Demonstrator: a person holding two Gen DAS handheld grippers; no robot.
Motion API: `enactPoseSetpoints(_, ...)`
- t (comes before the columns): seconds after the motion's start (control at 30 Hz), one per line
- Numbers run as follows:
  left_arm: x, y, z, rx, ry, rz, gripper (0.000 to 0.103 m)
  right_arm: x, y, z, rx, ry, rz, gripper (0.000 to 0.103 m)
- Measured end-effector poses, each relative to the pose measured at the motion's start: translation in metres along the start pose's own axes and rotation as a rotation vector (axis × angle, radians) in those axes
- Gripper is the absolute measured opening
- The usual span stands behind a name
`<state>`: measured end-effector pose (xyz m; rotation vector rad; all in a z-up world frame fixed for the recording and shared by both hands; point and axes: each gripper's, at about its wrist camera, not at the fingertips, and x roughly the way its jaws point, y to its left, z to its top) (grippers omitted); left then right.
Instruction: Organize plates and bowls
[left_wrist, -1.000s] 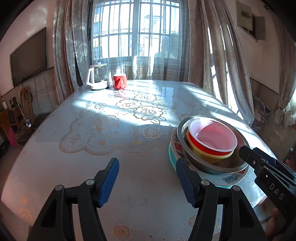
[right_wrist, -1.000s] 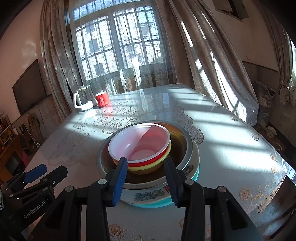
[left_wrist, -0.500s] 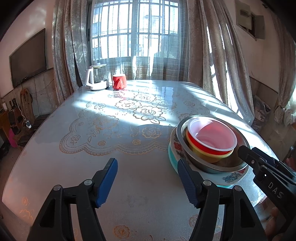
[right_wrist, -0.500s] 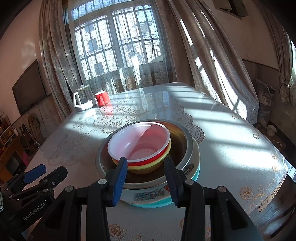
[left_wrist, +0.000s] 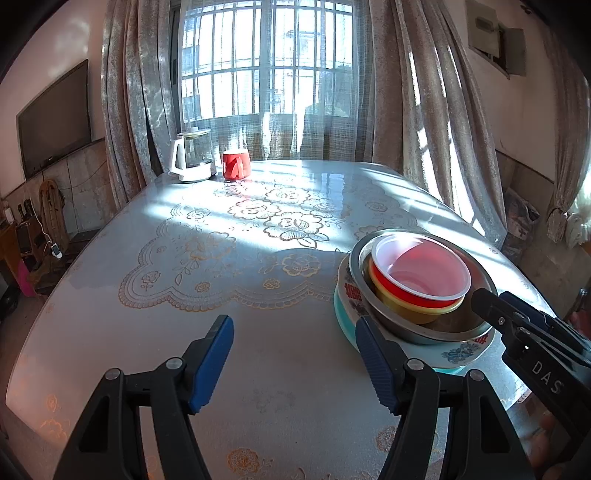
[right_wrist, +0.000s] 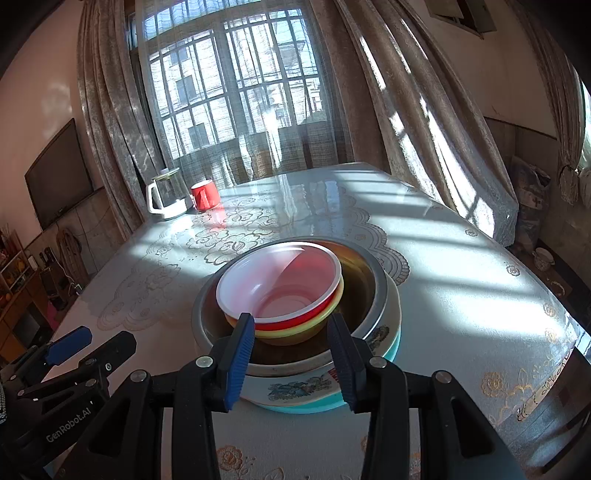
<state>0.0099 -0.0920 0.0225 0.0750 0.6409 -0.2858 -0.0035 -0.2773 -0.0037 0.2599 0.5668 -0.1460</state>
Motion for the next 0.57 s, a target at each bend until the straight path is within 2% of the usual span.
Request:
enactPoseSetpoints(0.3,-0.0003,-0.0018,0.0004,0.004,-0.002,0.001,0.069,0.0005,0.0002,0.0002,0.001,0.002,0.001,0.042)
enactPoseSetpoints(0.4,-0.0027,-0.0026,0.0005,0.009,-0.025,0.001,0.069,0.0008,0.0009,0.0006,0.000,0.002,0.001,0.042)
enactPoseSetpoints(0.57,-0.0009,0.0017,0.0020,-0.003,-0.026,-0.019,0.069,-0.0039,-0.0032,0.0059,0.008,-0.028,0.014,0.042)
